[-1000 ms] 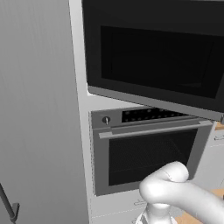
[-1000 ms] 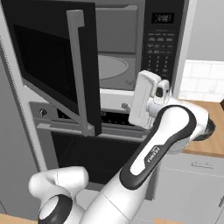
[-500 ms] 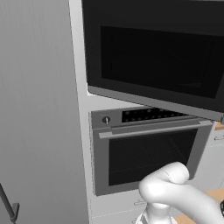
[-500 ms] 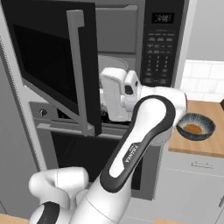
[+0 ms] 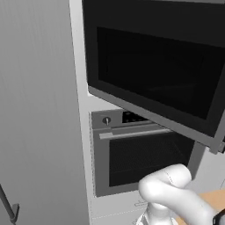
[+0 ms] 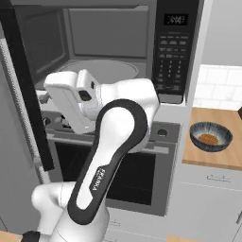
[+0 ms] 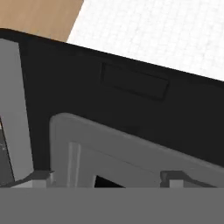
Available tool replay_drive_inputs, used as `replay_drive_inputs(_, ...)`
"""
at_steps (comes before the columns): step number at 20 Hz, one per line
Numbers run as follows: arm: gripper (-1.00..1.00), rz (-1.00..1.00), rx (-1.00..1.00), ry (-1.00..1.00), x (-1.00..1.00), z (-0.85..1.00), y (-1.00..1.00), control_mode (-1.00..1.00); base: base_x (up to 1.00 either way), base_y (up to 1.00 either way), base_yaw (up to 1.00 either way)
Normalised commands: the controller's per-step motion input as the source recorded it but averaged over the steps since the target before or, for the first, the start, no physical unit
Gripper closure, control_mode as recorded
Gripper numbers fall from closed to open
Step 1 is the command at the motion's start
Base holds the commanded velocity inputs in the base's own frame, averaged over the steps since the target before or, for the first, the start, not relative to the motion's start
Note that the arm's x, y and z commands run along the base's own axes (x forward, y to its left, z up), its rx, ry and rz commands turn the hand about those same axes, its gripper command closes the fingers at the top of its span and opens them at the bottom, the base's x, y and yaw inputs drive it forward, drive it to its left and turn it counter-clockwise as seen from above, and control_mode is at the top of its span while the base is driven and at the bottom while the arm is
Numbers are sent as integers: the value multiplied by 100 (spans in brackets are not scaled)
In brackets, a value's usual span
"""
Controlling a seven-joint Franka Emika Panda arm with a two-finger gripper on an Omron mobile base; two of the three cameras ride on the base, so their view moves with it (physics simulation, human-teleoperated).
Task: Open the microwave, place the bowl with waffle inside the microwave, then close the microwave door and turn it on.
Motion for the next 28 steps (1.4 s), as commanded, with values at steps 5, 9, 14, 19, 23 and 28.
replay_drive_inputs(5, -100, 23, -4, -9, -98, 11, 100, -100, 0, 0, 0)
replay_drive_inputs(9, -100, 21, -5, -12, -83, 0, 100, -100, 0, 0, 0)
replay_drive_inputs(14, -100, 19, -6, -14, -70, 0, 100, -100, 0, 0, 0)
replay_drive_inputs(19, -100, 2, -2, -19, -52, 25, 13, -100, 0, 0, 0)
replay_drive_inputs(23, -100, -20, 1, -10, -29, 13, -93, -100, 0, 0, 0)
replay_drive_inputs(28, -100, -28, 8, -1, -10, 6, -100, -100, 0, 0, 0)
